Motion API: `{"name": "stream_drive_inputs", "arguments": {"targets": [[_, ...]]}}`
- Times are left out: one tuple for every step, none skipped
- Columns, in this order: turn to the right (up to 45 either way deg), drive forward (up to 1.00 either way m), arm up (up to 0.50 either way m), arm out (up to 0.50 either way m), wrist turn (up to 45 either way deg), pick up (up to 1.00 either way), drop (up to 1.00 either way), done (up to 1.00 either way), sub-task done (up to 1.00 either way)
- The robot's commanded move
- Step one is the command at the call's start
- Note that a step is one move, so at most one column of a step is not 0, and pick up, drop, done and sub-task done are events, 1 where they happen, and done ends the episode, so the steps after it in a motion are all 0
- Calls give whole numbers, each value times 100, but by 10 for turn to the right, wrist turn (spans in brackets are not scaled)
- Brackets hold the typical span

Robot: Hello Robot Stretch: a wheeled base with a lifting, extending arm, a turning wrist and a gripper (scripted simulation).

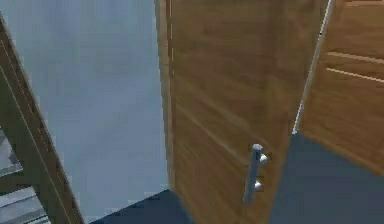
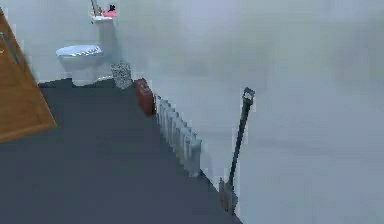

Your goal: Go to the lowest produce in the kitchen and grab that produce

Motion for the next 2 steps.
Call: {"name": "stream_drive_inputs", "arguments": {"targets": [[-390,0,0,0,0,0,0,0,0],[0,15,0,0,0,0,0,0,0]]}}
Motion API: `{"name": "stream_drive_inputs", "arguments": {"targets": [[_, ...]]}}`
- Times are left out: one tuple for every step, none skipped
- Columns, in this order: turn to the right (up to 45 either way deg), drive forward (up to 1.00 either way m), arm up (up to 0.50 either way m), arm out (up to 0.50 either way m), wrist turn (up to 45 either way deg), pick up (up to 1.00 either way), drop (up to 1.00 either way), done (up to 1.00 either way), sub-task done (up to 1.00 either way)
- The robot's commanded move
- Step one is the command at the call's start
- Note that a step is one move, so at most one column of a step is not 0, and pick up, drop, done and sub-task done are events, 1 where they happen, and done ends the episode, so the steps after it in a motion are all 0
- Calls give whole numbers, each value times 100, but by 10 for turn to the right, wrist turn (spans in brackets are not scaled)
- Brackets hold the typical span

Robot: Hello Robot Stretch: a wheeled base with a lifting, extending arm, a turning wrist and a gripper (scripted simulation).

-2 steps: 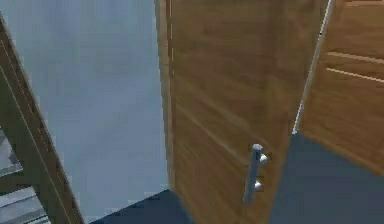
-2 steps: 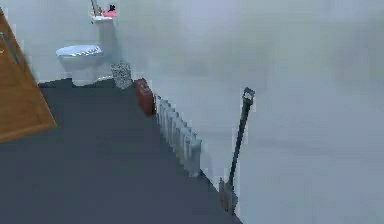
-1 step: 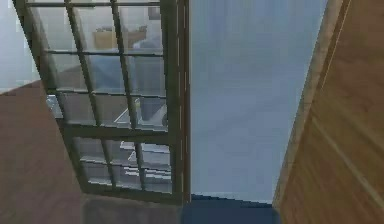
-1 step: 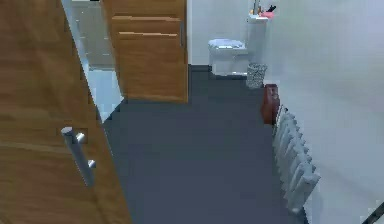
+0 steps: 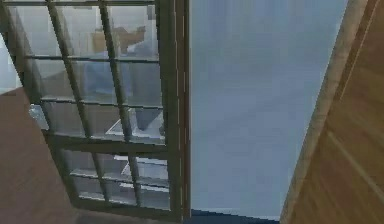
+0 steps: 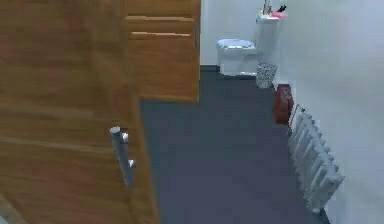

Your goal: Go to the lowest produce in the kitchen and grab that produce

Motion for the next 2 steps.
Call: {"name": "stream_drive_inputs", "arguments": {"targets": [[-450,0,0,0,0,0,0,0,0],[-270,0,0,0,0,0,0,0,0]]}}
